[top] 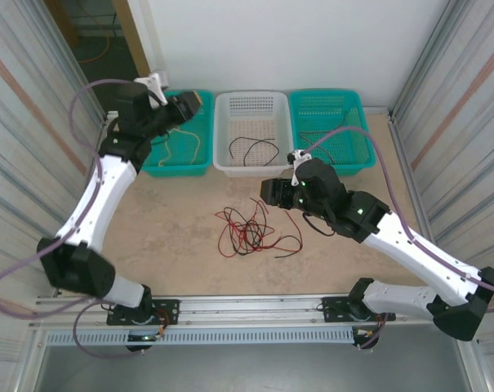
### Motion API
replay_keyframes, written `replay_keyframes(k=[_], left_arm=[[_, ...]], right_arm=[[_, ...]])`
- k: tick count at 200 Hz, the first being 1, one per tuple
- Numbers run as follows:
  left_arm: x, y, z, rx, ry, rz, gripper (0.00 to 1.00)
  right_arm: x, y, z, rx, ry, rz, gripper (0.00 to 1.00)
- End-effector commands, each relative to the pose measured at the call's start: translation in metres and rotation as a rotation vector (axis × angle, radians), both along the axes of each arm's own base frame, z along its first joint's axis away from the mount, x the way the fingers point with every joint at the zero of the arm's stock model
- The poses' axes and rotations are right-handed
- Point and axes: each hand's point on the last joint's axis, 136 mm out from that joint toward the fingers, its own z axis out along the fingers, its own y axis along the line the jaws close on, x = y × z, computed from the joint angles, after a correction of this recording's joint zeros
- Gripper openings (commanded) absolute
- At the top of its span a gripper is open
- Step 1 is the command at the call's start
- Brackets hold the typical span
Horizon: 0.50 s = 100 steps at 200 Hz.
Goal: Untangle the cables
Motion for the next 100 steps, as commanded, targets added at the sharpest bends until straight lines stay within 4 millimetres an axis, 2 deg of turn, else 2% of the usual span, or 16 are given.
replay_keyframes(k=[1, 21, 41, 54, 70, 100], left_arm=[[-0.061, -0.022, -0.044, 0.234, 0.007, -0.133, 0.46], [-0.116, -0.039, -0.081, 0.310, 0.033, -0.246, 0.48], [-0.153, -0.036, -0.119, 0.292, 0.125, -0.277, 0.47], [-0.166, -0.027, -0.144, 0.251, 0.198, -0.250, 0.47], [-0.176, -0.020, -0.167, 0.210, 0.259, -0.221, 0.46], [-0.180, -0.021, -0.187, 0.146, 0.318, -0.203, 0.47]], right_arm=[[0.006, -0.015, -0.040, -0.083, 0.103, -0.085, 0.58], [0.008, -0.020, -0.067, -0.120, 0.179, -0.112, 0.58], [0.006, -0.018, -0.098, -0.147, 0.267, -0.106, 0.57], [0.003, -0.014, -0.117, -0.168, 0.326, -0.091, 0.56], [-0.003, -0.004, -0.139, -0.194, 0.389, -0.056, 0.54], [-0.008, 0.014, -0.169, -0.248, 0.442, -0.006, 0.53]])
